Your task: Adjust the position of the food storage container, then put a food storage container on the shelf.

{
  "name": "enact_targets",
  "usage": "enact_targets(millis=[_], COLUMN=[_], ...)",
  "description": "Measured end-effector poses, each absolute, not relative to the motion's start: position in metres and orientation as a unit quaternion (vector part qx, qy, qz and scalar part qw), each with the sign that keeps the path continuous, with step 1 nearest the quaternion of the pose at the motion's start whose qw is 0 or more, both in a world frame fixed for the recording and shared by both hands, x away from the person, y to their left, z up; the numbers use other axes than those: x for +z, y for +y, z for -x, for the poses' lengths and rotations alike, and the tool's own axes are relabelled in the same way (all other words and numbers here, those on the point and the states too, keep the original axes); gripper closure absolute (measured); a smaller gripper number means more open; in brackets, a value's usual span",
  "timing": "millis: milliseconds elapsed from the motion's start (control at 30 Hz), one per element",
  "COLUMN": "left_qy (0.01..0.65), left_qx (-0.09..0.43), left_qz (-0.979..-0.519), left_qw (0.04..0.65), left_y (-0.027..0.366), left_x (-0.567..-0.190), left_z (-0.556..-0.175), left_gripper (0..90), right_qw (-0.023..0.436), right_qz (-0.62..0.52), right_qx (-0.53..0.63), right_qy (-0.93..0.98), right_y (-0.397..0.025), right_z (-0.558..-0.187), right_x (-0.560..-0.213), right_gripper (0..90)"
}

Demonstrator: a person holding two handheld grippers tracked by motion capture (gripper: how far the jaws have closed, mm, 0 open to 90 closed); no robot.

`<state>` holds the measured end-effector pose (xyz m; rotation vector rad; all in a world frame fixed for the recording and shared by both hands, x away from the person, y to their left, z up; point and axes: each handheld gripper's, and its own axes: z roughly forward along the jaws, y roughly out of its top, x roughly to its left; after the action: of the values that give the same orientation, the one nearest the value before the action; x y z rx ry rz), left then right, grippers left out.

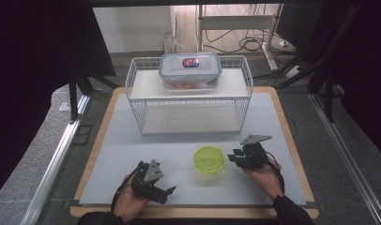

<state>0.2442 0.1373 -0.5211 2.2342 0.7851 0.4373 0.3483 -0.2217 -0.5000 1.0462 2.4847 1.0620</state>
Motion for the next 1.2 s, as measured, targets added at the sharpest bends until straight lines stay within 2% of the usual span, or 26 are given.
enact_targets(millis=[233,467,633,833,1200], left_qy=[0.305,0.306,0.306,0.306,0.307], left_qx=[0.168,0.168,0.169,0.169,0.169], left_qz=[-0.866,-0.867,-0.867,-0.868,-0.868], left_qw=[0.357,0.356,0.354,0.353,0.352], left_y=[0.137,0.137,0.136,0.137,0.136], left_x=[-0.521,-0.522,-0.522,-0.522,-0.523], left_z=[-0.244,-0.244,-0.244,-0.244,-0.244], left_gripper=[2.4,2.4,2.4,2.4,2.4], right_qw=[0.142,0.131,0.125,0.121,0.099], right_qz=[-0.346,-0.318,-0.318,-0.343,-0.362], right_qx=[0.362,0.367,0.375,0.383,0.416], right_qy=[0.854,0.864,0.862,0.849,0.828], right_y=[-0.228,-0.234,-0.236,-0.239,-0.239], right_z=[-0.342,-0.34,-0.34,-0.34,-0.34], right_x=[-0.495,-0.497,-0.496,-0.488,-0.475], right_gripper=[43.5,29.7,27.8,30.7,30.8])
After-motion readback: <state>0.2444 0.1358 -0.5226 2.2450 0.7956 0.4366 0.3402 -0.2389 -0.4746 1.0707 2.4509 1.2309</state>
